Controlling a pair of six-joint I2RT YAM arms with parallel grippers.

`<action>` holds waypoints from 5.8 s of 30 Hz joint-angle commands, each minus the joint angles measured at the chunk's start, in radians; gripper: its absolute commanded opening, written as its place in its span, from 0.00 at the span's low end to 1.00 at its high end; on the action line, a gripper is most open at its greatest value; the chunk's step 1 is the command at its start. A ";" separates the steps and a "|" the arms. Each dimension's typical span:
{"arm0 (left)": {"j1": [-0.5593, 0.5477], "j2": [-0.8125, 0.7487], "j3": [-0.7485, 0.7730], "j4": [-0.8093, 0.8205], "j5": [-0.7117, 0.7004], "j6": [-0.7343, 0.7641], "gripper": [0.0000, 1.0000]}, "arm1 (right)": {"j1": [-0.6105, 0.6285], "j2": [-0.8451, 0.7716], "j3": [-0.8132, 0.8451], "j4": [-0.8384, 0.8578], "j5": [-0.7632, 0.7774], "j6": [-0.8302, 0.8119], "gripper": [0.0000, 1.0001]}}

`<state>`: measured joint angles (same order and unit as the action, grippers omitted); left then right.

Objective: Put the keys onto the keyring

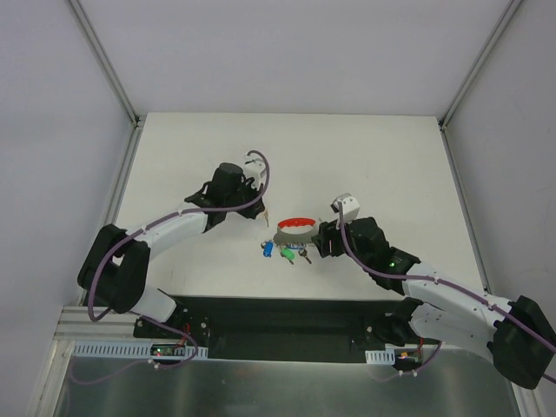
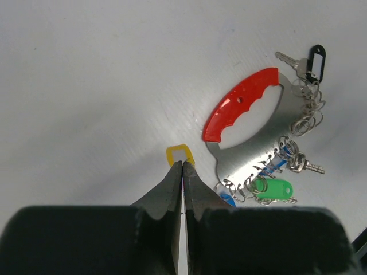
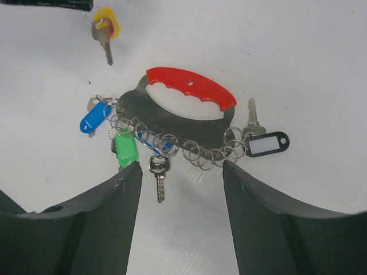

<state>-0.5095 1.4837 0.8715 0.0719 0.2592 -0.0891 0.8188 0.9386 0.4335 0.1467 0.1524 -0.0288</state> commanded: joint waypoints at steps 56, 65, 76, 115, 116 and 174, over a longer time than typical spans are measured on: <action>-0.170 -0.370 -0.272 0.608 0.304 -0.146 0.00 | -0.173 0.216 0.088 0.680 -0.682 0.239 0.29; -0.173 -0.353 -0.272 0.609 0.310 -0.152 0.00 | -0.175 0.197 0.099 0.683 -0.740 0.224 0.20; -0.173 -0.361 -0.276 0.588 0.284 -0.136 0.15 | -0.178 0.161 0.142 0.476 -0.752 0.113 0.01; -0.173 -0.744 -0.499 0.114 -0.537 -0.069 0.99 | -0.244 0.844 0.706 -0.912 0.425 0.047 0.28; -0.173 -0.749 -0.499 0.111 -0.535 -0.069 0.99 | -0.244 0.830 0.702 -0.897 0.405 0.046 0.32; -0.176 -0.772 -0.503 0.097 -0.491 -0.058 0.99 | -0.596 0.594 0.435 -0.588 -0.048 0.050 0.17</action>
<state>-0.6754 0.7246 0.3767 0.1738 -0.2436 -0.1658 0.2306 1.5238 0.8467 -0.4488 0.0929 0.0151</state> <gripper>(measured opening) 0.992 0.180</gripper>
